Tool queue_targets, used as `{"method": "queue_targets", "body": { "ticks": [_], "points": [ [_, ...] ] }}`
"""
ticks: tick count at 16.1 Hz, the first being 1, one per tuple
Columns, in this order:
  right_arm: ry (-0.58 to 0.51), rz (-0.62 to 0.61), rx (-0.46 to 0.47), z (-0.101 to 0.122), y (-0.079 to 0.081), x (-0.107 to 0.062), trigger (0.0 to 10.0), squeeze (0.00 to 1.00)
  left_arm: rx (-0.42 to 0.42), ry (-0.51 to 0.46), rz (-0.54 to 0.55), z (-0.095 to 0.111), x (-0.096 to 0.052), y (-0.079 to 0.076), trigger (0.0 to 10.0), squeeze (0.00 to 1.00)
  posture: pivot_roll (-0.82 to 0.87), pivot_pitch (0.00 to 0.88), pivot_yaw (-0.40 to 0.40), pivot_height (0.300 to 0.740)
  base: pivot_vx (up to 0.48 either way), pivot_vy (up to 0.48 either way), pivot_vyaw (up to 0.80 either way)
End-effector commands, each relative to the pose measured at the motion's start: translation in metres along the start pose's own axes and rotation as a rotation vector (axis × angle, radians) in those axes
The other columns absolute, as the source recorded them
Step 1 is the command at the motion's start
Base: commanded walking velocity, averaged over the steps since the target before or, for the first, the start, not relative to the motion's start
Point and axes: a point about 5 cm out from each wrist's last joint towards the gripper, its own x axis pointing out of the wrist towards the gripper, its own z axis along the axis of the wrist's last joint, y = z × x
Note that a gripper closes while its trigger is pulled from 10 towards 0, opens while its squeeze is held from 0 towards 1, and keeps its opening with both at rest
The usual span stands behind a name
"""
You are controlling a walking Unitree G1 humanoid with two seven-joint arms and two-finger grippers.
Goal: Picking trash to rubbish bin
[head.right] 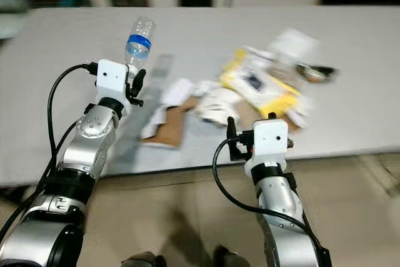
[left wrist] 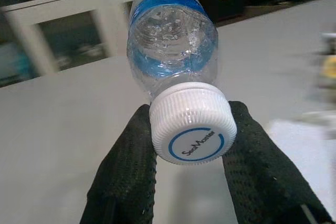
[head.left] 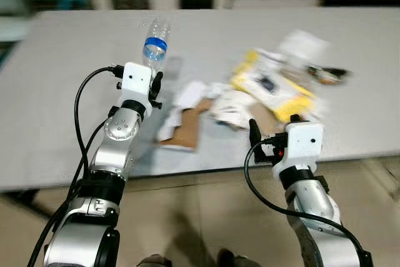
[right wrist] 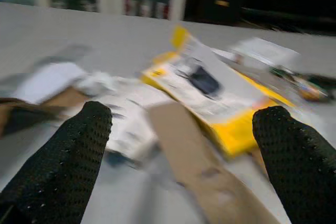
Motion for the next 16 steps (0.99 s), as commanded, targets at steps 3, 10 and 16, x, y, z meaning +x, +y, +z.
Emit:
{"method": "queue_targets", "body": {
  "ticks": [3, 10, 16],
  "points": [
    [0.036, -0.042, 0.01, -0.007, -0.005, 0.002, 10.0, 0.0, 0.01, 0.001, -0.009, 0.002, 0.002, 0.001, 10.0, 0.0, 0.2, 0.147, 0.0, 0.74, 0.0, 0.0, -0.75],
    [0.084, -0.019, 0.008, -0.017, -0.012, 0.014, 10.0, 0.0, 0.034, -0.008, 0.003, 0.007, 0.005, 0.006, 10.0, 0.0, 0.22, 0.155, 0.015, 0.74, 0.0, 0.0, 0.0],
    [0.155, 0.091, -0.115, -0.03, -0.031, 0.031, 10.0, 0.0, 0.071, -0.011, 0.013, 0.011, 0.002, 0.02, 10.0, 0.0, 0.28, 0.188, 0.032, 0.74, 0.0, 0.0, 0.0]
  ]
}}
